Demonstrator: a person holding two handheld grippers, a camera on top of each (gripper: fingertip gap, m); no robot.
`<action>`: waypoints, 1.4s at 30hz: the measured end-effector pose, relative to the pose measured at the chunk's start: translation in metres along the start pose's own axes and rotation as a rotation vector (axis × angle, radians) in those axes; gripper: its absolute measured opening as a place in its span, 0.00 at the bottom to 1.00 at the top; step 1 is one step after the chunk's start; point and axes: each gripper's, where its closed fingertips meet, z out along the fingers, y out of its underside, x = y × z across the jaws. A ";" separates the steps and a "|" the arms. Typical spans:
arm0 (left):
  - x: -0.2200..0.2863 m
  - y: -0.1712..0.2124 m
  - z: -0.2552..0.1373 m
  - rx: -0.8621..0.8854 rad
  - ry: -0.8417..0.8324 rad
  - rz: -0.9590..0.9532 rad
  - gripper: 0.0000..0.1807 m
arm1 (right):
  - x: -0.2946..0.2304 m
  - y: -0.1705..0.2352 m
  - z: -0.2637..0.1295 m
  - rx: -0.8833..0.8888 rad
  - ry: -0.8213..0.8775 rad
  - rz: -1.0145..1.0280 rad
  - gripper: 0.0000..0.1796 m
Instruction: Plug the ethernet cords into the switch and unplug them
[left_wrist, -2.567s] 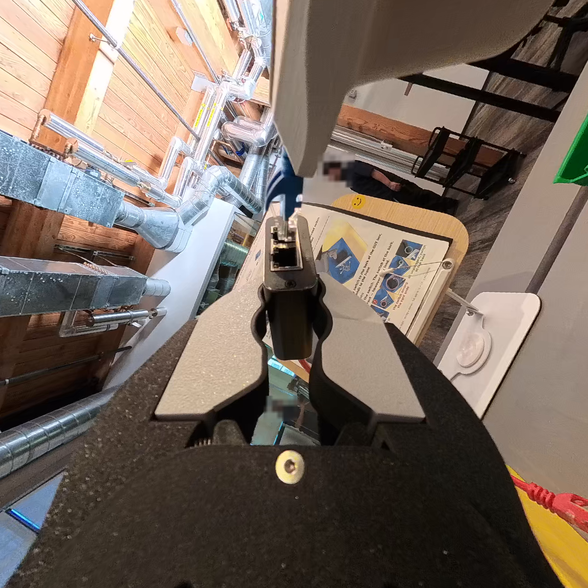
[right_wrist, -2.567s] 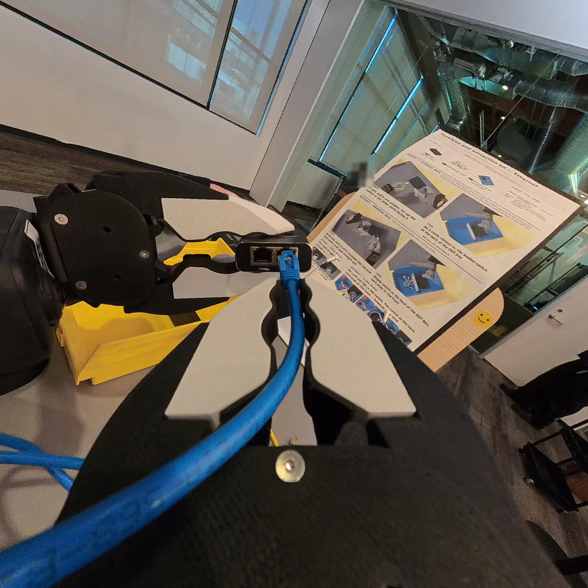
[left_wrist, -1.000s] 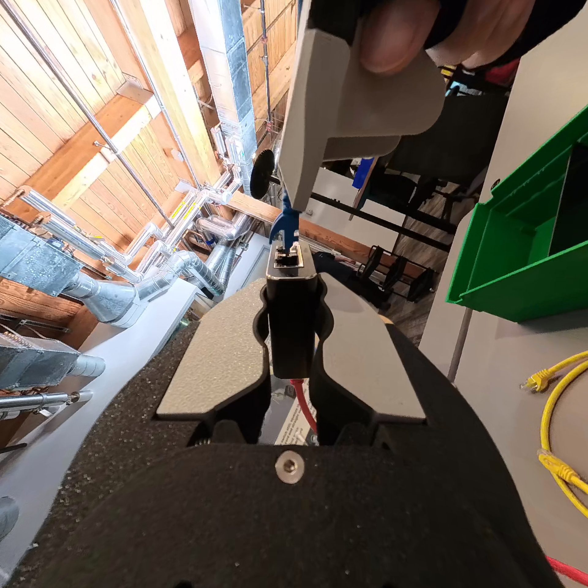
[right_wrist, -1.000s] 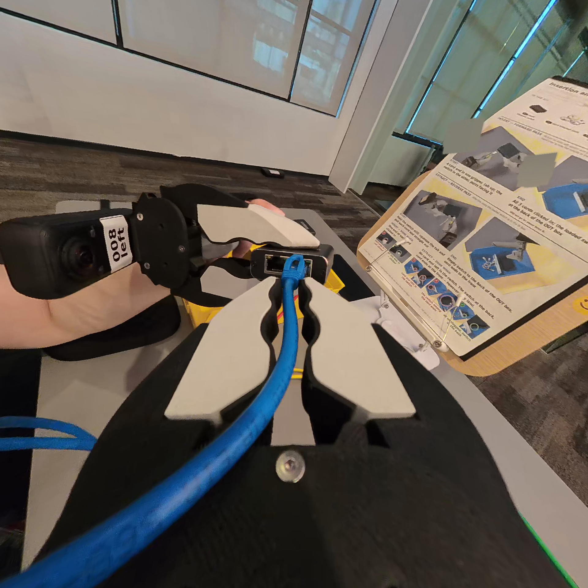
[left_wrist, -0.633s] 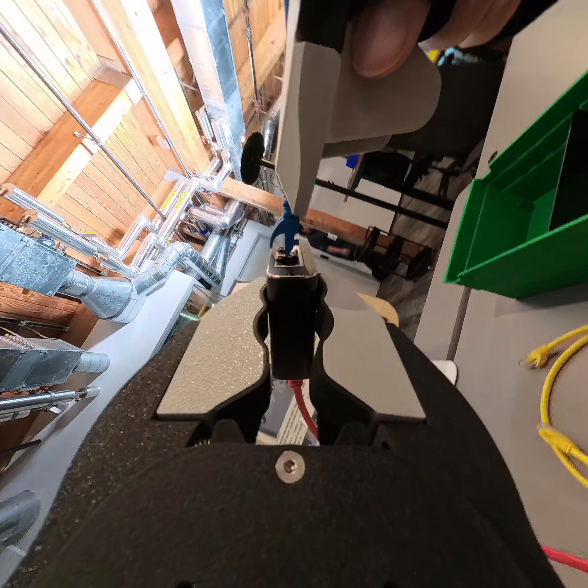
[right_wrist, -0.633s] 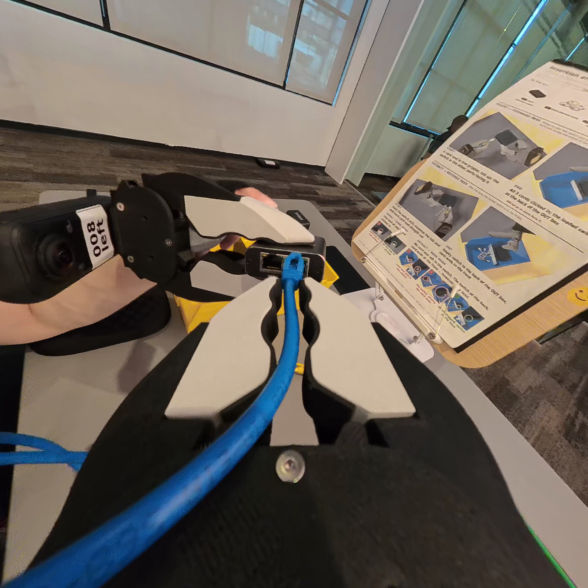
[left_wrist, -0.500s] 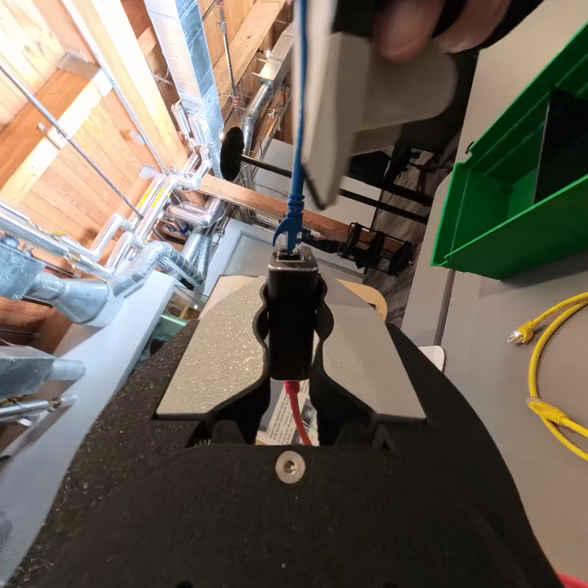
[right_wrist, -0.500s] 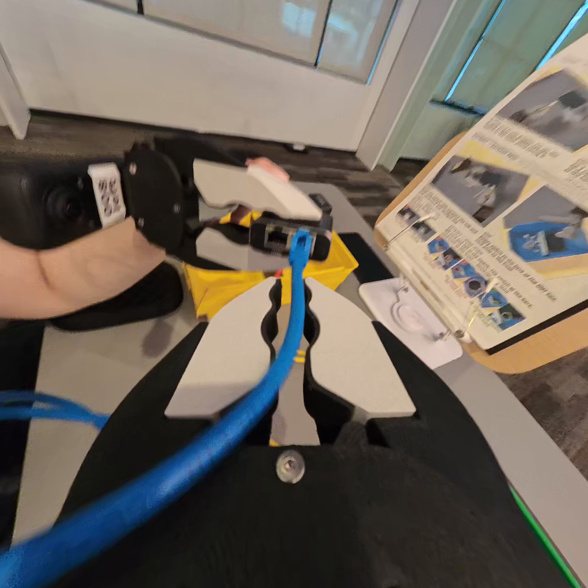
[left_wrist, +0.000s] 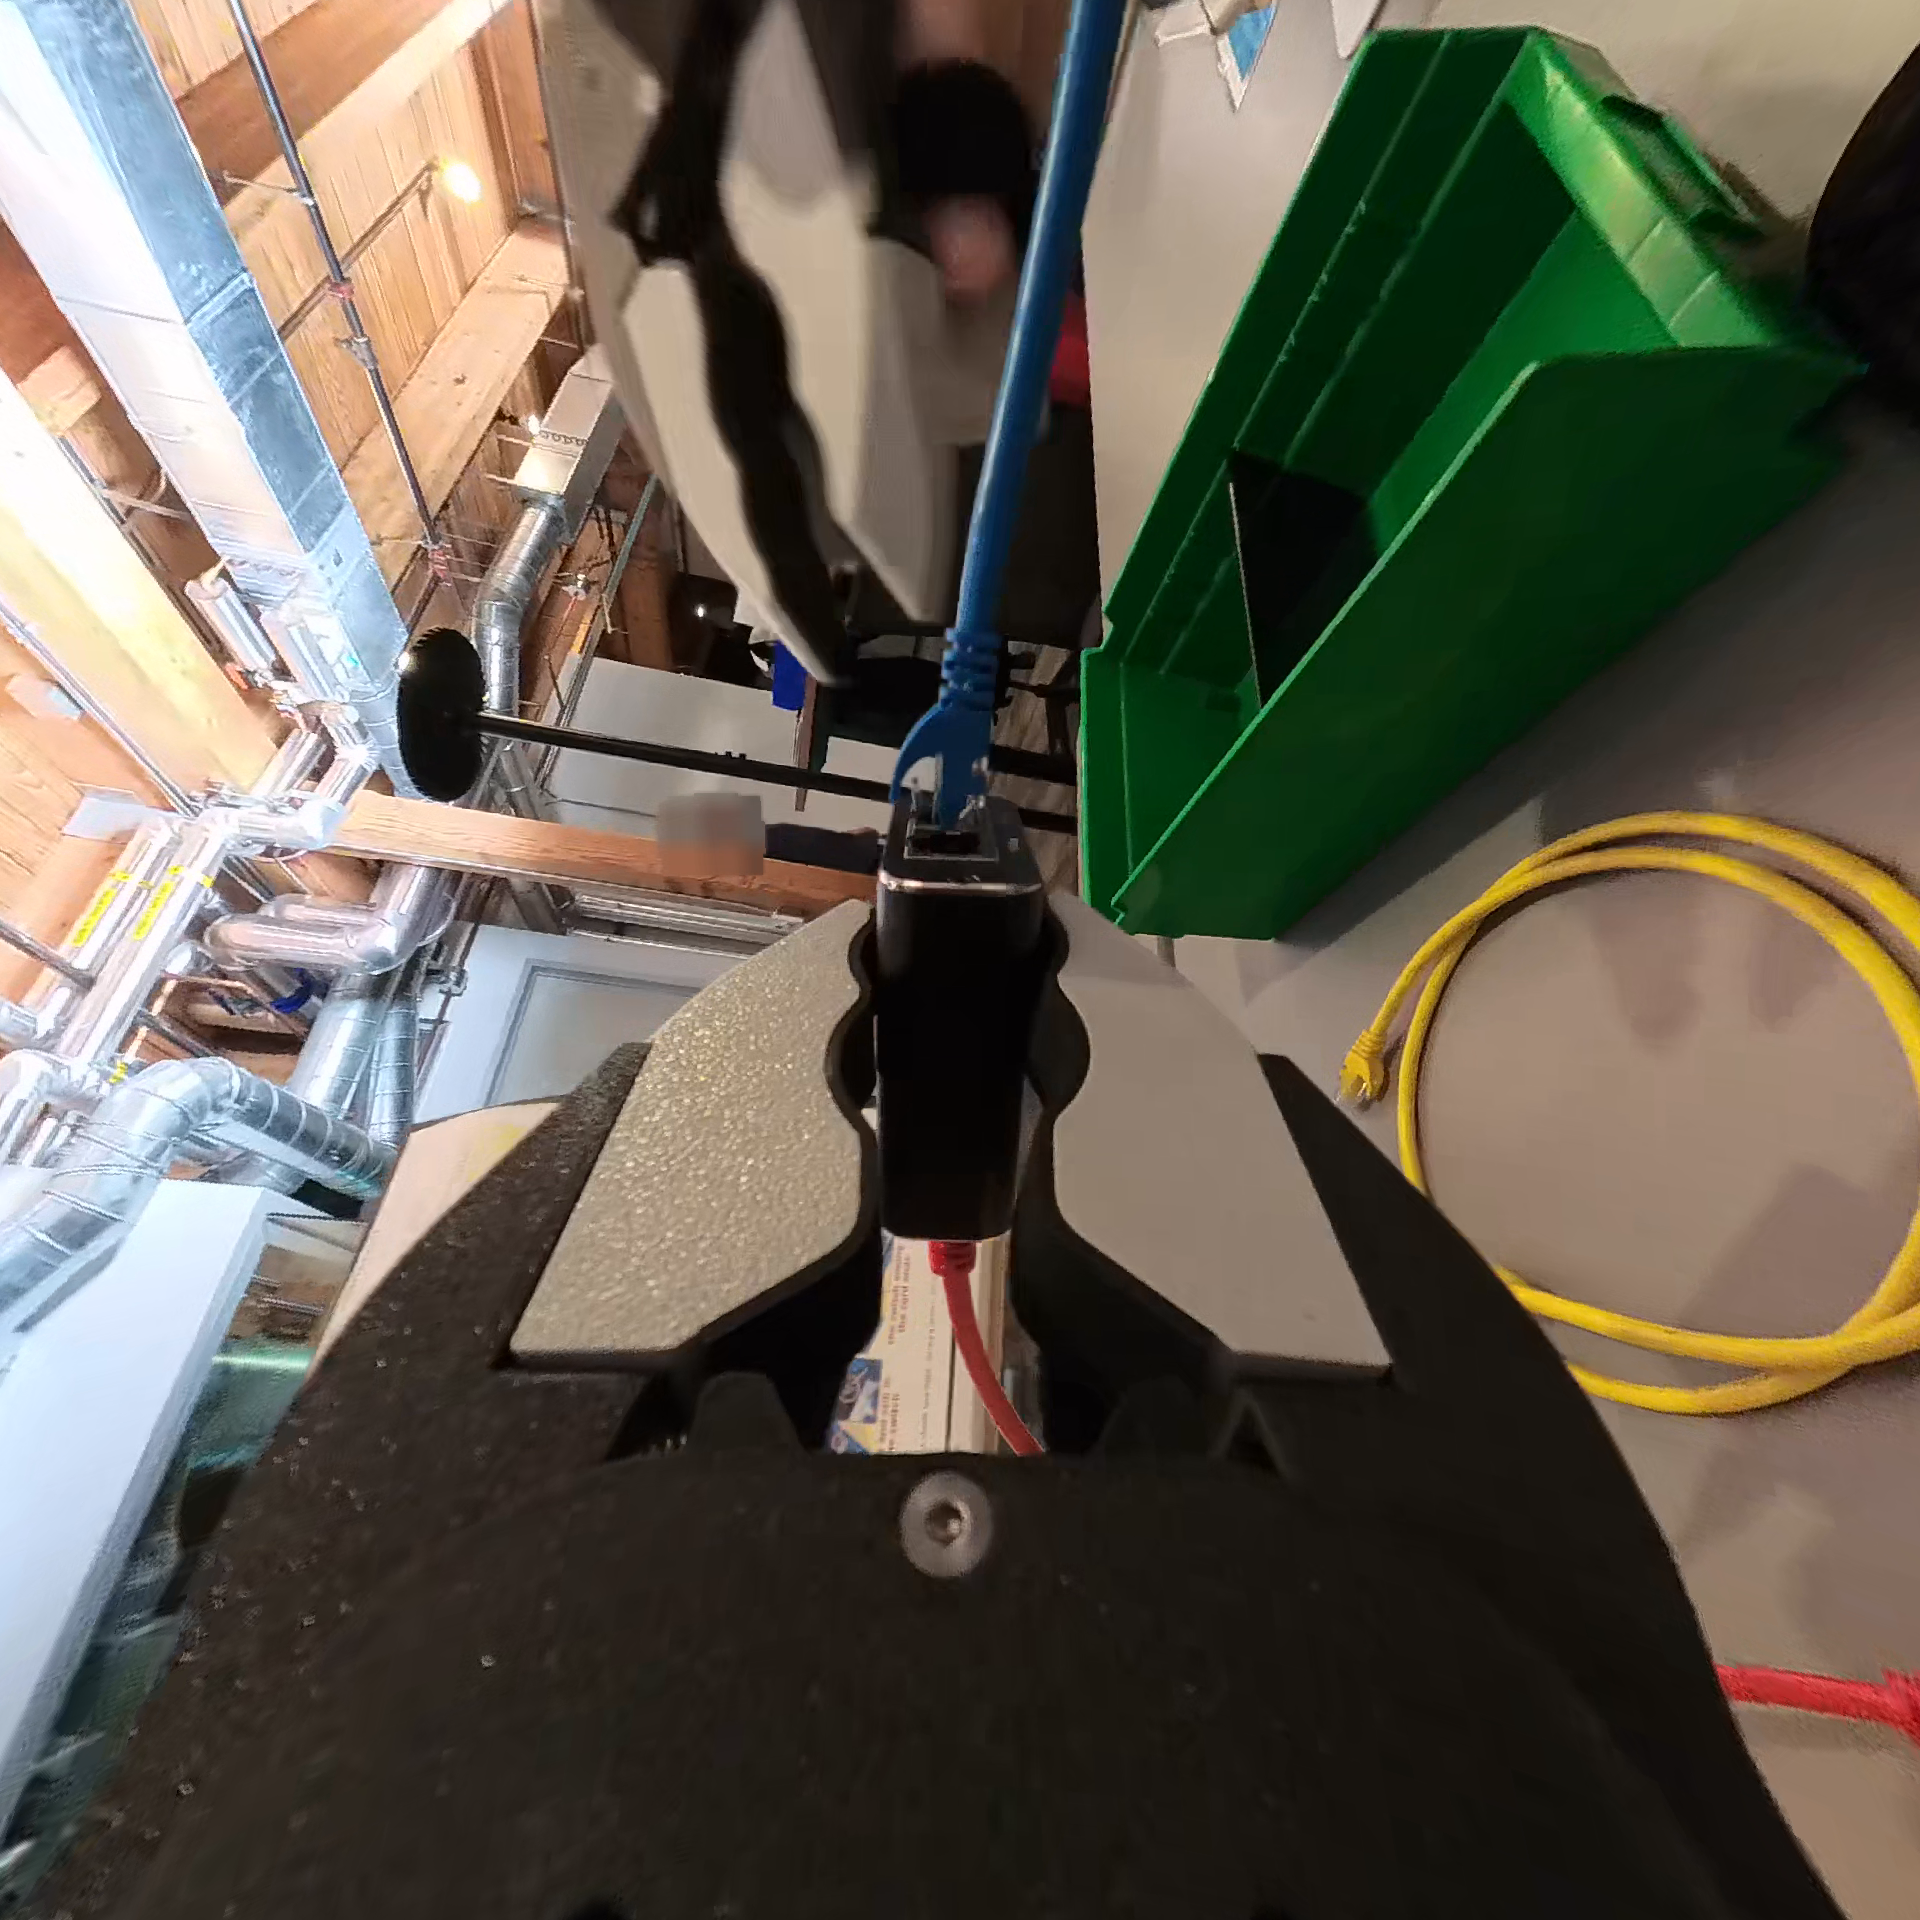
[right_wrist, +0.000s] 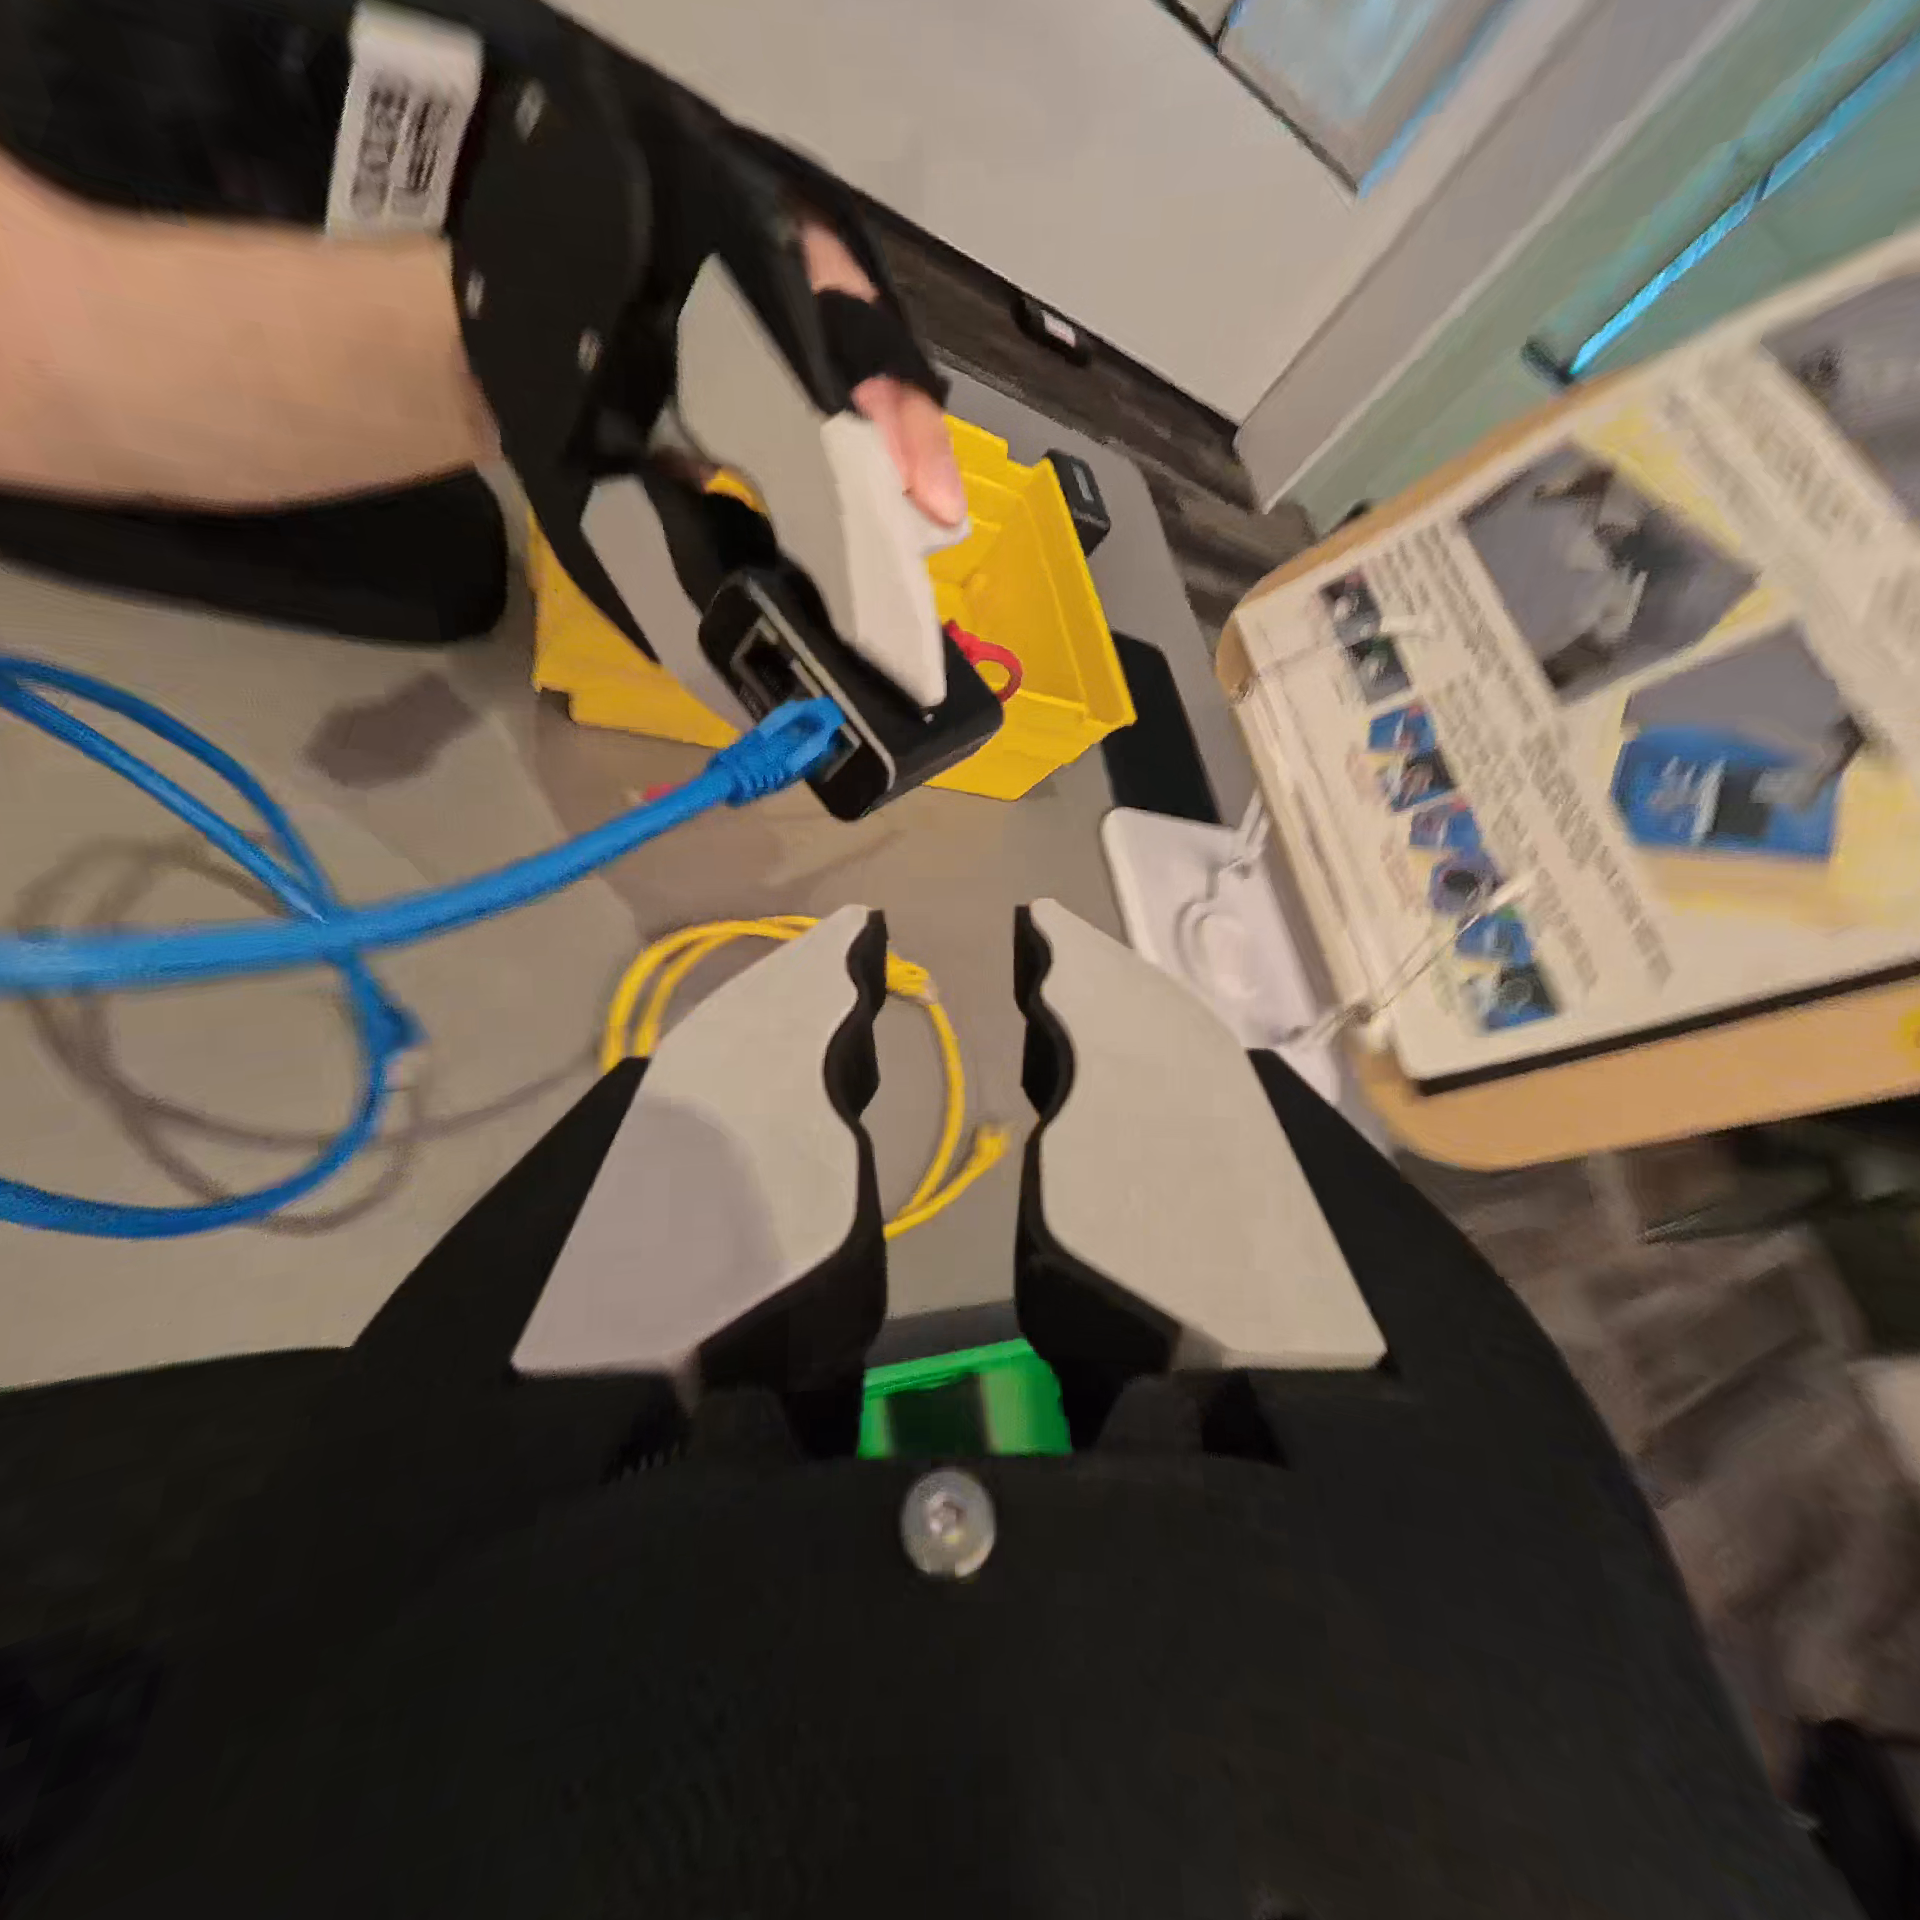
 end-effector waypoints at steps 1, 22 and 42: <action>-0.002 0.000 -0.002 0.012 -0.003 -0.017 0.13 | 0.001 0.002 0.006 -0.005 0.027 -0.087 0.15; -0.018 0.026 -0.020 -0.021 -0.006 -0.221 0.23 | -0.014 -0.038 0.071 -0.087 0.241 -0.596 0.14; -0.091 0.014 -0.096 0.012 -0.223 -0.298 0.22 | -0.096 0.018 0.112 -0.277 0.364 -0.677 0.14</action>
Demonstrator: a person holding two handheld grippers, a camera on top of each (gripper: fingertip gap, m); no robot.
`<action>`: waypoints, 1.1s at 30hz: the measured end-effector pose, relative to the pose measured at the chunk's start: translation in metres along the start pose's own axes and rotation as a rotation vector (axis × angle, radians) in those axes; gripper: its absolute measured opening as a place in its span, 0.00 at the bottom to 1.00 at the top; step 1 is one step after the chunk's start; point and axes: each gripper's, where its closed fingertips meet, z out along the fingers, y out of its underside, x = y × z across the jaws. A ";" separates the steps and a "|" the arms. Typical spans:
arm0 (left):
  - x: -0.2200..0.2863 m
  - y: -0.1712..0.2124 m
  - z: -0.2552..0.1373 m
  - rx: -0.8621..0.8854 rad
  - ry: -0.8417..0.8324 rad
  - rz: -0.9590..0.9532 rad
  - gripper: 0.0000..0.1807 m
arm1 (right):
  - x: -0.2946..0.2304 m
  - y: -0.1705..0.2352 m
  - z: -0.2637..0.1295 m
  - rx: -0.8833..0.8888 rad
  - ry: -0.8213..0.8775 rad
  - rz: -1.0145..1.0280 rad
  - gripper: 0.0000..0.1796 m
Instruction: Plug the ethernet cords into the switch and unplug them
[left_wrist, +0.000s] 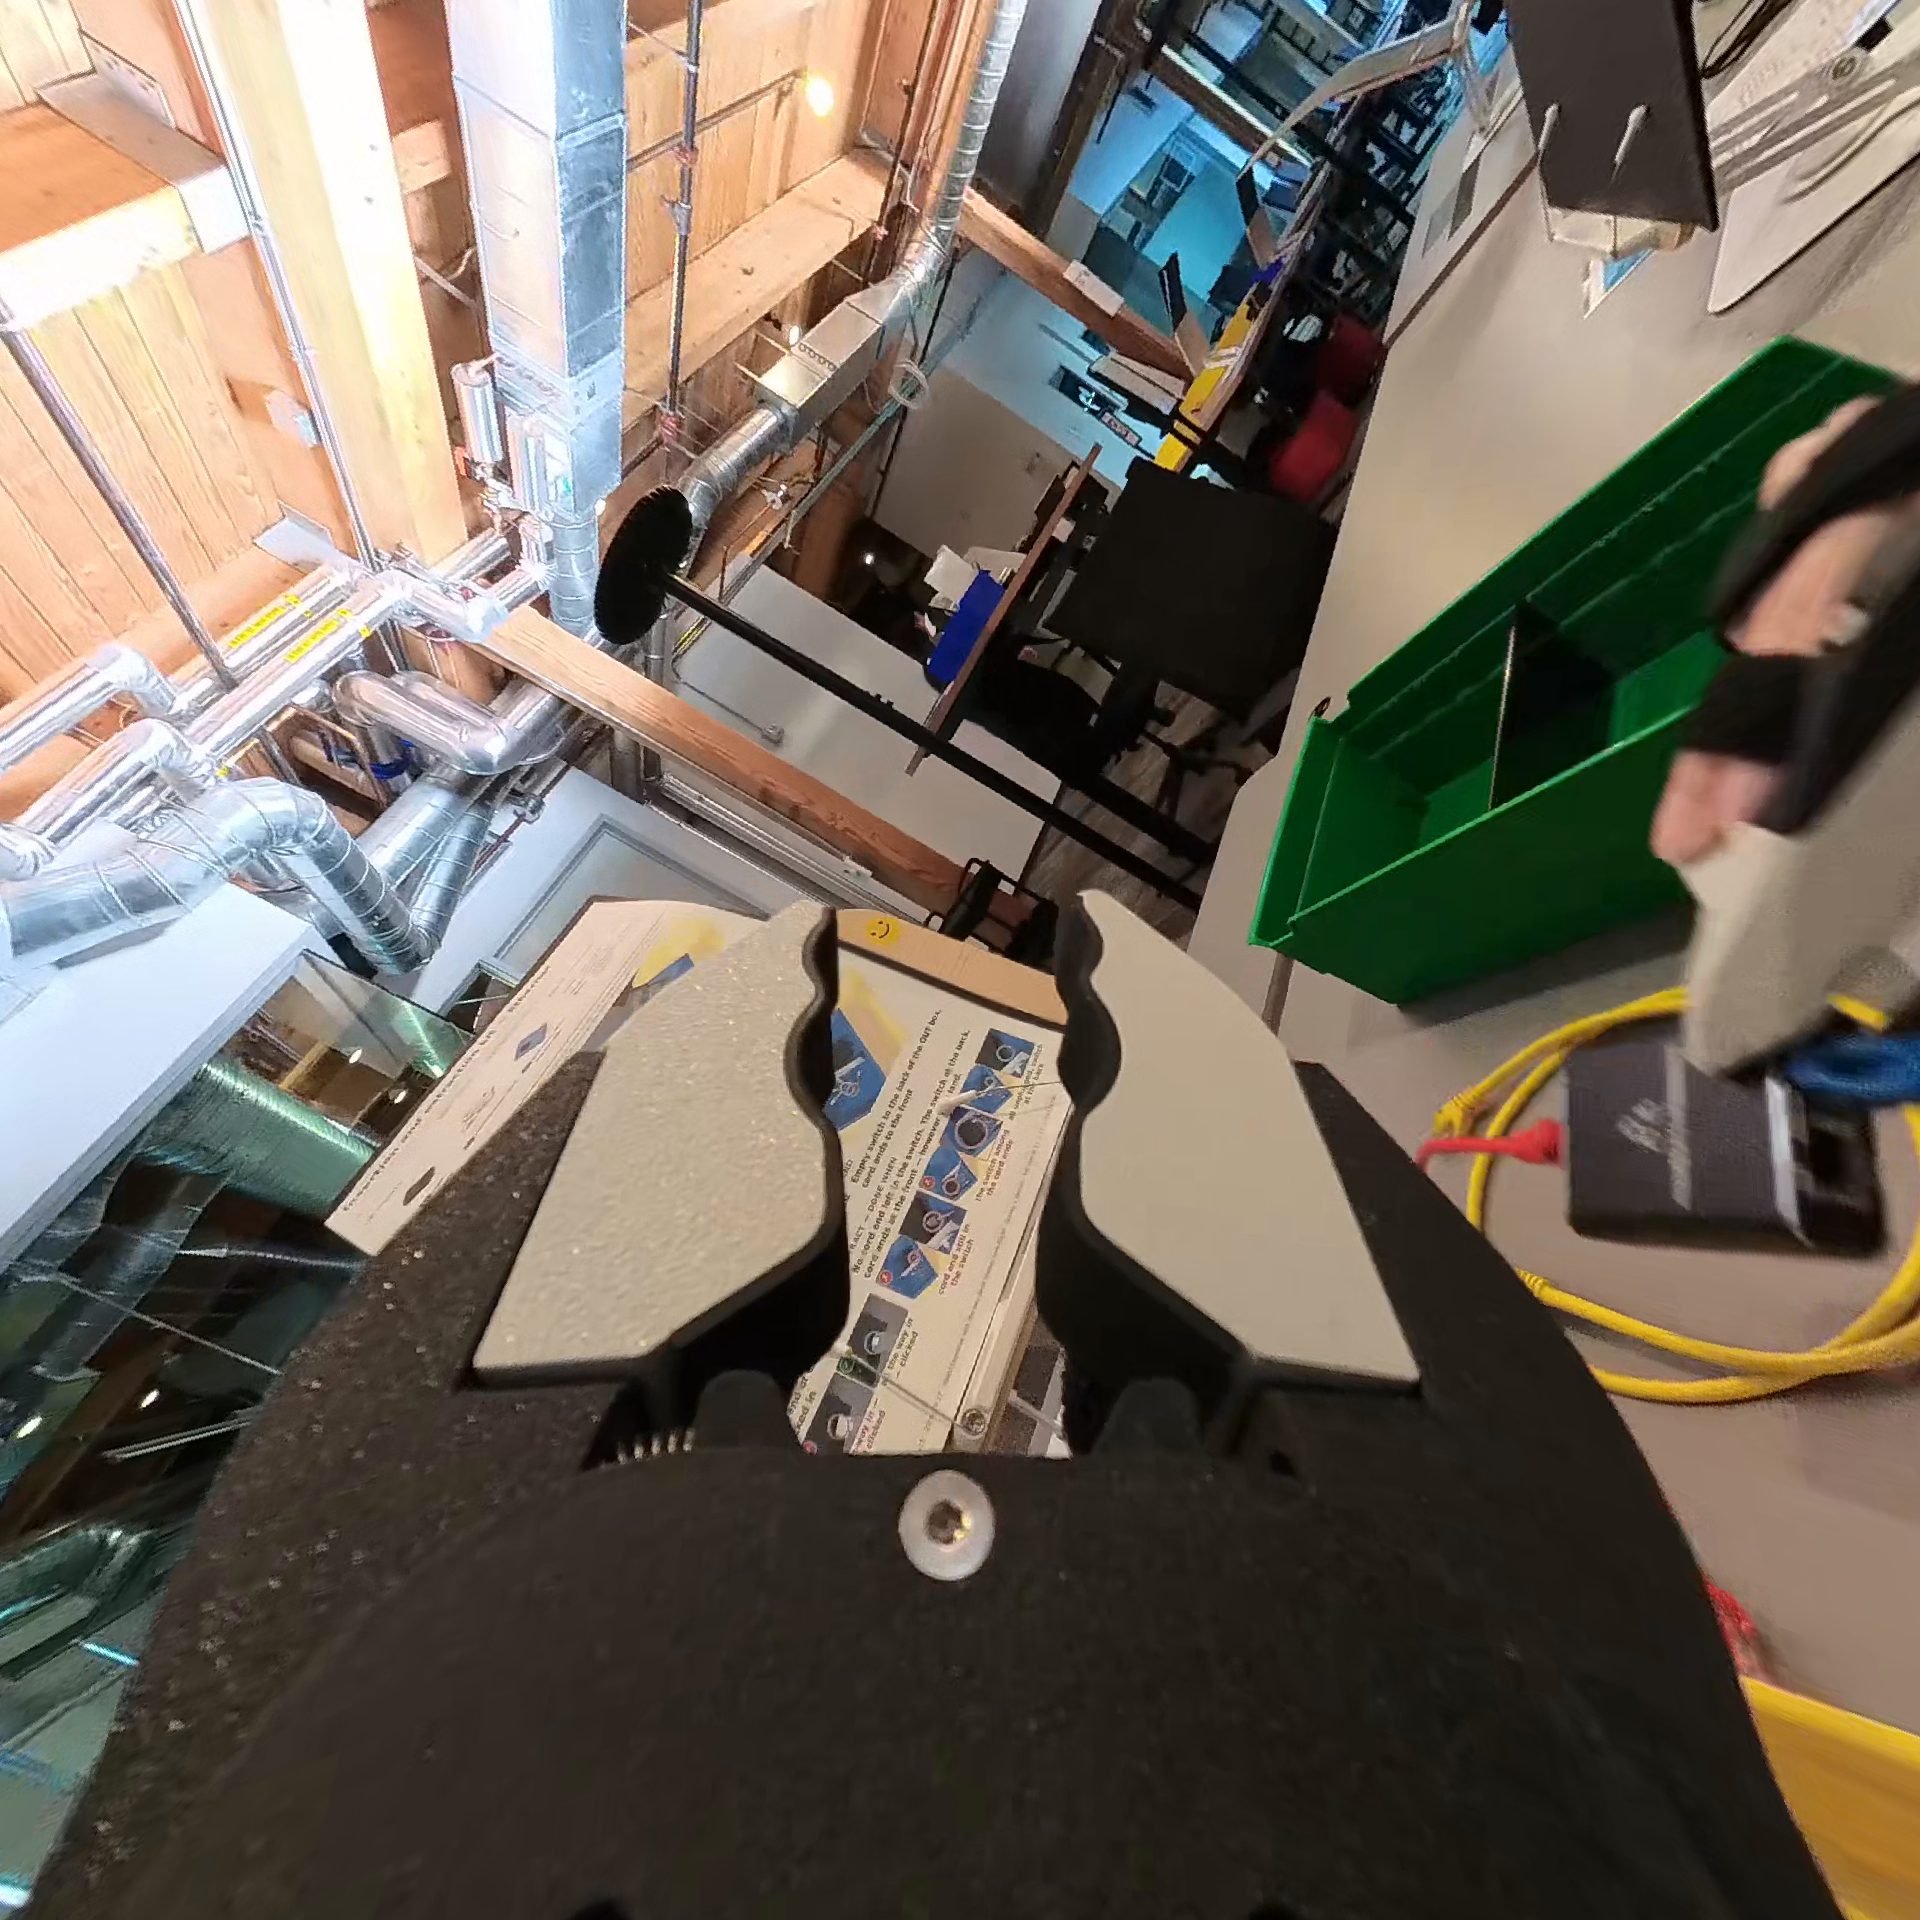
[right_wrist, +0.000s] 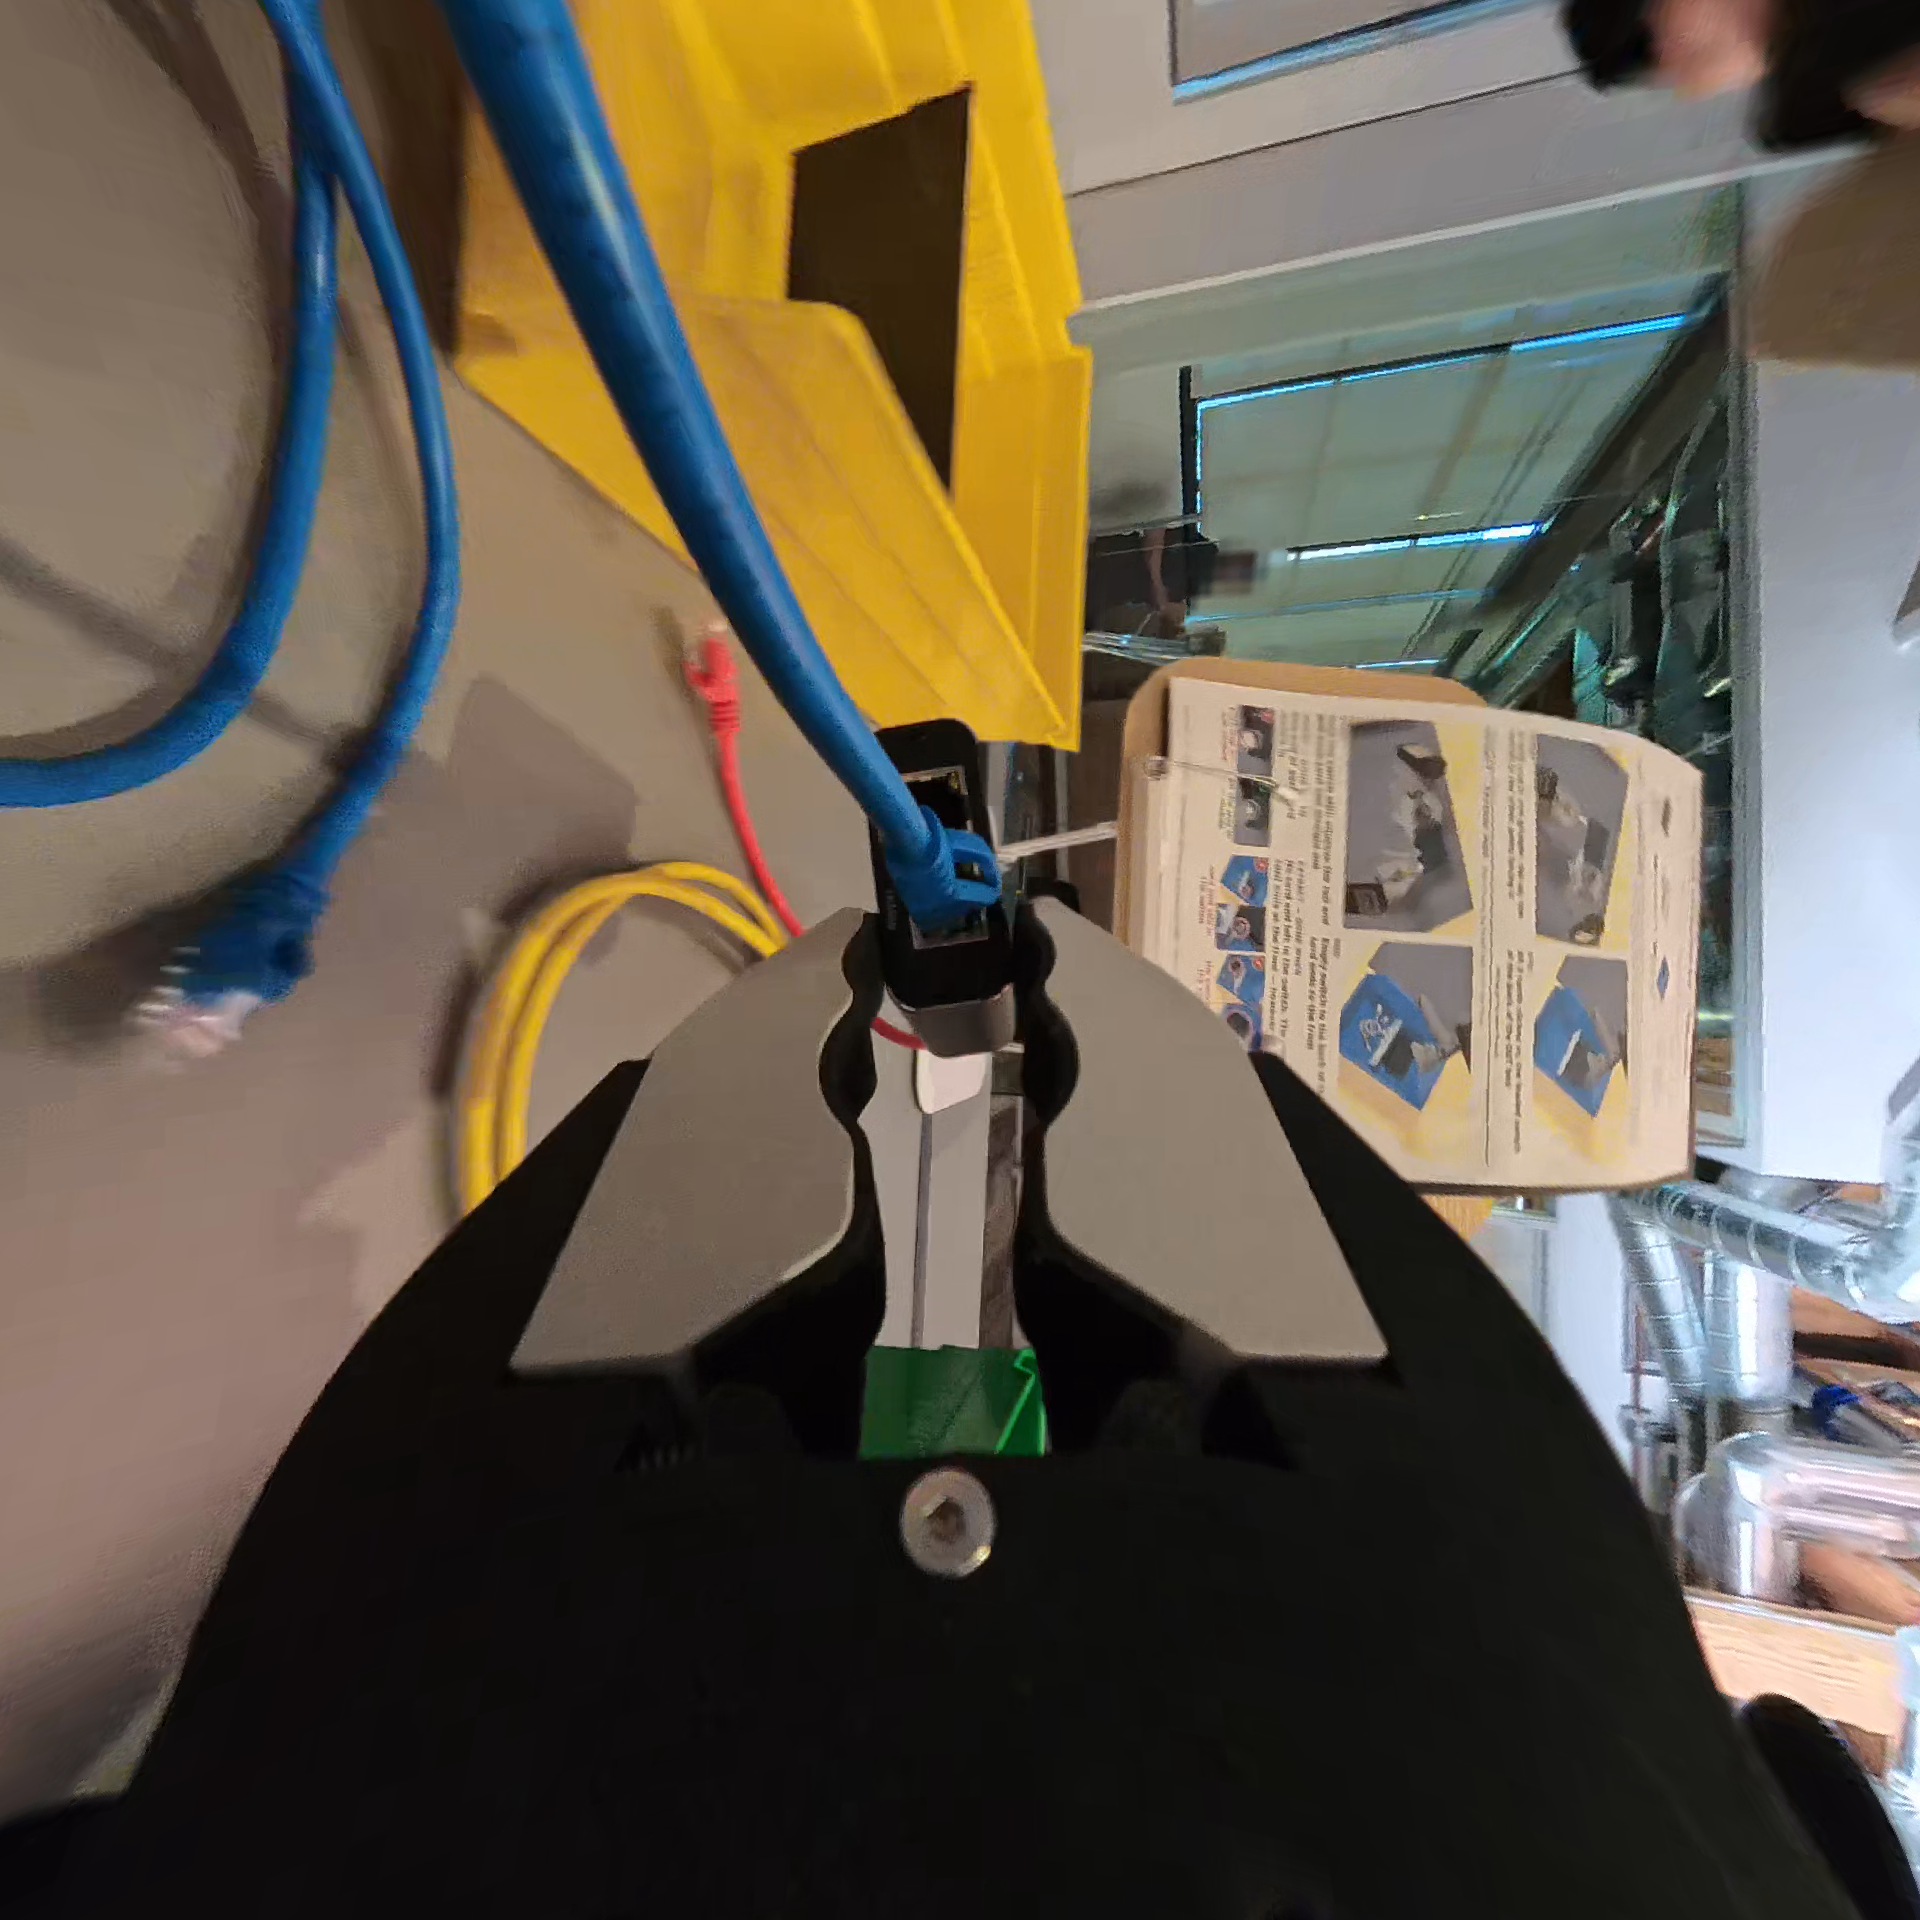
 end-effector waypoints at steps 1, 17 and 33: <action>0.001 -0.002 0.002 0.003 0.002 0.002 0.22 | -0.012 -0.002 0.003 -0.022 -0.011 -0.027 0.14; 0.014 -0.001 0.011 -0.048 0.055 0.030 0.21 | -0.098 0.030 -0.049 -0.353 -0.558 0.351 0.13; -0.012 0.029 -0.012 -0.155 -0.002 -0.001 0.20 | -0.052 0.139 0.095 -0.669 -0.553 1.349 0.08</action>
